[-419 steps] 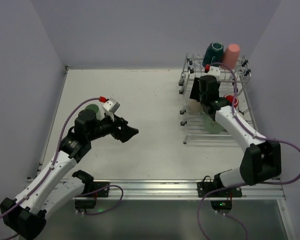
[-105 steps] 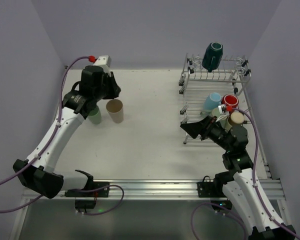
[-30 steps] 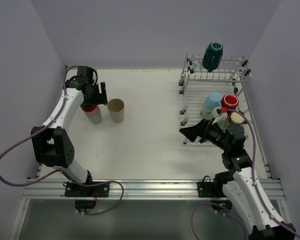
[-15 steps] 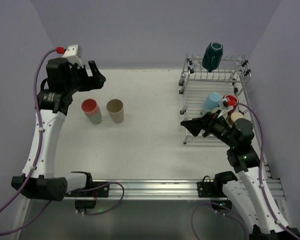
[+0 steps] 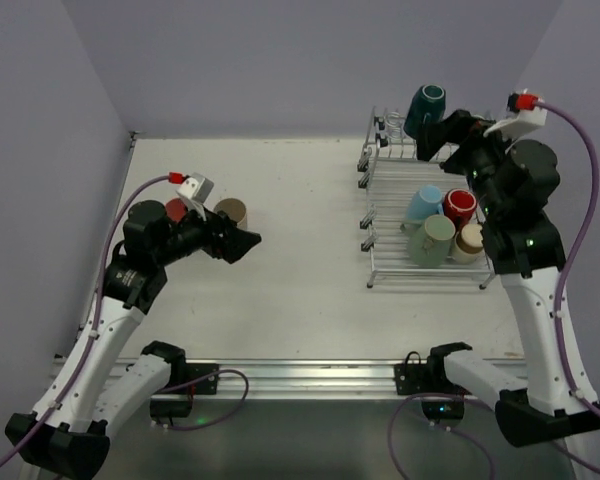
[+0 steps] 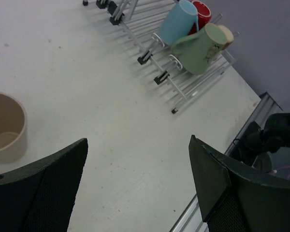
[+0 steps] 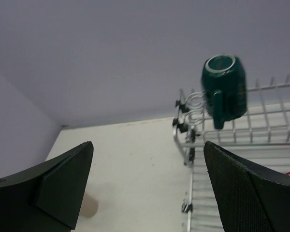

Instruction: Unload the cups from the dish rack

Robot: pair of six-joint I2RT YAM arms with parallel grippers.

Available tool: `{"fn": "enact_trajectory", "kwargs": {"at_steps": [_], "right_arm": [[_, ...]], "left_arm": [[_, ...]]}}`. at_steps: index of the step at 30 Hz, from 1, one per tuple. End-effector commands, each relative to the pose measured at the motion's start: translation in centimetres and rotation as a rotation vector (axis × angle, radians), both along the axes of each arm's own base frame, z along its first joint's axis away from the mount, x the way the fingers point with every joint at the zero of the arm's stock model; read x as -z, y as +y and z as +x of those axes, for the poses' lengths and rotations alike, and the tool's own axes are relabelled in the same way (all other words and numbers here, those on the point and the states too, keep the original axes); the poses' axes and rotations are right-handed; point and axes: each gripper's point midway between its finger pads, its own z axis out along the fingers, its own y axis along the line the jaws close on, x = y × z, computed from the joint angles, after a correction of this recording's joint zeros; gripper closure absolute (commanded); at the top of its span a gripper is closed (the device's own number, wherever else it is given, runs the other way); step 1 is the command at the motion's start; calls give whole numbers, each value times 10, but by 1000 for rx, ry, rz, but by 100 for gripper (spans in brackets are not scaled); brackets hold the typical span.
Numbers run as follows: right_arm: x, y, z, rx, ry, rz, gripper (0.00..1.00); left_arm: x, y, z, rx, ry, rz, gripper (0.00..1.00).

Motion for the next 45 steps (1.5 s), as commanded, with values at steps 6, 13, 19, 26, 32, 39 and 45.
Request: {"fn": "enact_trajectory", "kwargs": {"at_steps": [6, 13, 19, 26, 32, 39, 45], "right_arm": [[-5, -68, 99, 350, 164, -261, 1], [10, -77, 156, 373, 236, -328, 1], [30, -75, 189, 352, 277, -359, 1], [58, -74, 217, 328, 327, -379, 1], [75, -80, 227, 313, 359, -397, 1], [99, -70, 235, 247, 401, -387, 1], [112, -68, 238, 210, 425, -364, 1]], "left_arm": [[-16, -22, -38, 205, -178, -90, 10], [4, -33, -40, 255, -170, -91, 9], [16, -39, -40, 276, -134, -80, 8], [17, -38, -38, 266, -131, -72, 8], [20, -39, -36, 264, -118, -69, 8], [23, -38, -33, 259, -113, -64, 7], [24, -38, -32, 253, -107, -61, 7]]}}
